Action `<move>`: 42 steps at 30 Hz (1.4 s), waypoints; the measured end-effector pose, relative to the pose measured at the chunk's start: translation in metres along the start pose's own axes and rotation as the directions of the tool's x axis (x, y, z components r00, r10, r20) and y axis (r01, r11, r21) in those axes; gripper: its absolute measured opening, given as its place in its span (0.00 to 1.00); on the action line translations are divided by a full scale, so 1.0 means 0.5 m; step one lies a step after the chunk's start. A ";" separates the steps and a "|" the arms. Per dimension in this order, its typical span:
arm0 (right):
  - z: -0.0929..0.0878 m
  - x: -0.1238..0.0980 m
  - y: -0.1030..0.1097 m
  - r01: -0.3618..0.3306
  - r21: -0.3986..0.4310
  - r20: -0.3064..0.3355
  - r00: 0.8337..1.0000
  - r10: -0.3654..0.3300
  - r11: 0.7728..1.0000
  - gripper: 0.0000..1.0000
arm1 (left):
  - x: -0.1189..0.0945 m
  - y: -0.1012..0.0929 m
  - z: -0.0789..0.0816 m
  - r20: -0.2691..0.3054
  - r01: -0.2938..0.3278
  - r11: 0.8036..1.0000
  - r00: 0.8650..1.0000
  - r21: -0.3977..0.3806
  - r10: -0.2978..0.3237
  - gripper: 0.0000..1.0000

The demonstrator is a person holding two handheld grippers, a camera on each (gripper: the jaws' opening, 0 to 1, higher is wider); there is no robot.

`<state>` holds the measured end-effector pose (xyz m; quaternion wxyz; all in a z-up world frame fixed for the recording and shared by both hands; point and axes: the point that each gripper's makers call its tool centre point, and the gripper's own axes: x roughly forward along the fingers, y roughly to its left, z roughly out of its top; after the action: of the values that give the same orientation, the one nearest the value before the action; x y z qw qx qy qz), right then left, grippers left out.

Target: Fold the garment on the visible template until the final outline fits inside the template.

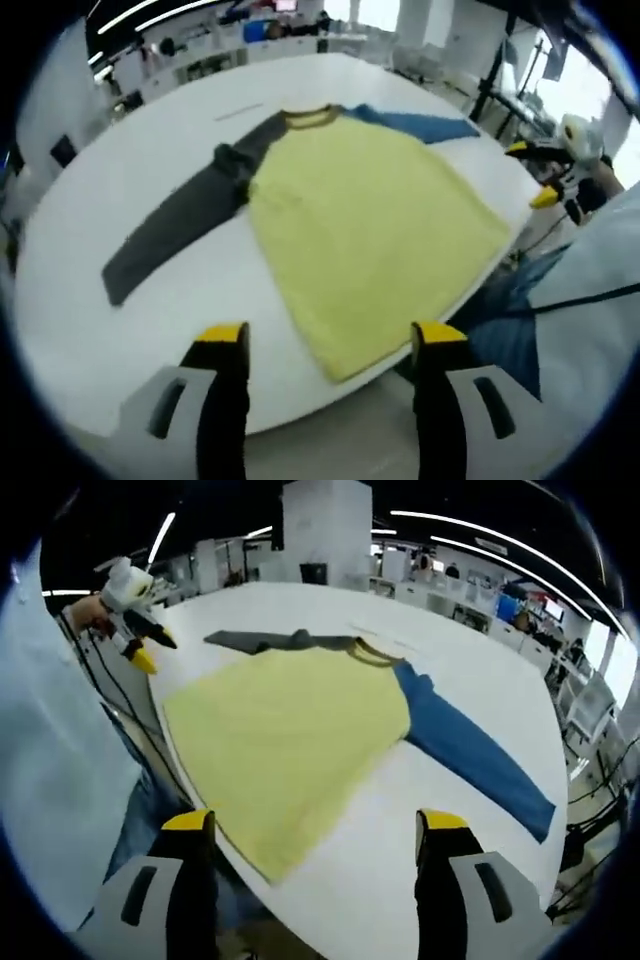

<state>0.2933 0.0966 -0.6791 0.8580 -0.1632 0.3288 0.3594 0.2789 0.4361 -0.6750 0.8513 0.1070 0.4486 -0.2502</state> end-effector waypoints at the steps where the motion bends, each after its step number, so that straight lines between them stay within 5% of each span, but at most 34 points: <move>1: 0.002 -0.003 -0.001 0.002 -0.013 -0.001 1.000 -0.002 1.000 0.81 | -0.003 -0.001 0.007 0.010 0.002 1.000 1.000 0.011 -0.002 0.68; 9: 0.044 -0.028 -0.016 0.016 -0.013 0.053 0.998 -0.015 1.000 0.94 | -0.016 0.002 0.041 0.060 -0.006 0.999 0.998 0.044 0.004 0.79; 19: 0.063 -0.046 -0.031 0.020 -0.044 0.059 0.998 -0.017 0.999 0.96 | -0.023 0.002 0.053 0.081 -0.003 0.999 0.997 0.051 -0.001 0.99; 23: 0.073 -0.051 -0.032 0.009 -0.067 0.054 0.999 -0.005 0.998 0.99 | -0.040 -0.030 0.096 0.181 0.087 0.995 0.979 0.040 -0.093 0.99; 42: 0.107 -0.054 -0.046 -0.008 -0.092 0.079 0.997 0.015 0.996 1.00 | -0.058 0.002 0.124 0.196 -0.008 0.999 0.981 0.054 -0.002 0.99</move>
<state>0.3195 0.0946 -0.6208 0.8599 -0.1860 0.2787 0.3851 0.3096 0.4215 -0.6157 0.8885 0.1056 0.3555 -0.2702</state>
